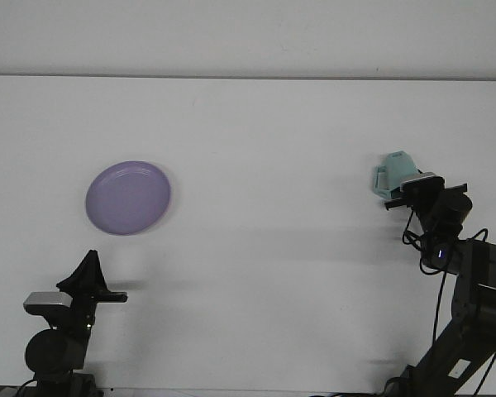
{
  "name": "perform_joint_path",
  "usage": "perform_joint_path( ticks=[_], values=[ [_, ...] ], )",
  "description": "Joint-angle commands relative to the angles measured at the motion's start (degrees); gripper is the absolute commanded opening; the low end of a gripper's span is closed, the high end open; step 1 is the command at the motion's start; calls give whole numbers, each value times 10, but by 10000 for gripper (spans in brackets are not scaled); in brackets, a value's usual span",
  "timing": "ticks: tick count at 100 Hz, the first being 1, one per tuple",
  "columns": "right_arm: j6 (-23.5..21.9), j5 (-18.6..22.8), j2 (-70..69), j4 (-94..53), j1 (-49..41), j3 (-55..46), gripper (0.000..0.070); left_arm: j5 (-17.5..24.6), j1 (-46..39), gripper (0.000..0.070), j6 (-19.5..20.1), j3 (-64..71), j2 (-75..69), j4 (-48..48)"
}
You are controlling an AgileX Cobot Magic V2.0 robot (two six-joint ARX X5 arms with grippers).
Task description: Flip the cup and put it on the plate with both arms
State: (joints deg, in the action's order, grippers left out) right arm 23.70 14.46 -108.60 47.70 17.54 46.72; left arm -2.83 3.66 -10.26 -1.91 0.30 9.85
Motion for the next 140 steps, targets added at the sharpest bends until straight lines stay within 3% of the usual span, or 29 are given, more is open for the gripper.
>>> perform_joint_path(
  ticks=[1, 41, 62, 84, 109, 140],
  values=[
    [-17, 7, -15, 3, 2, 9, 11, 1, 2, 11, -3, 10, -1, 6],
    [-106, 5, 85, -67, -12, 9, 11, 1, 2, 11, -3, 10, -1, 7],
    [-169, -1, 218, -228, -32, 9, 7, 1, 2, 11, -3, 9, -1, 7],
    [-240, -11, 375, -492, -81, 13, 7, 1, 2, 11, -3, 7, -1, 8],
    [-243, -4, 462, -802, -179, 84, 7, 1, 2, 11, -4, 7, -1, 8],
    [-227, -11, 393, -1033, -373, 263, 6, 1, 2, 11, -10, 7, 0, 7]
  ],
)
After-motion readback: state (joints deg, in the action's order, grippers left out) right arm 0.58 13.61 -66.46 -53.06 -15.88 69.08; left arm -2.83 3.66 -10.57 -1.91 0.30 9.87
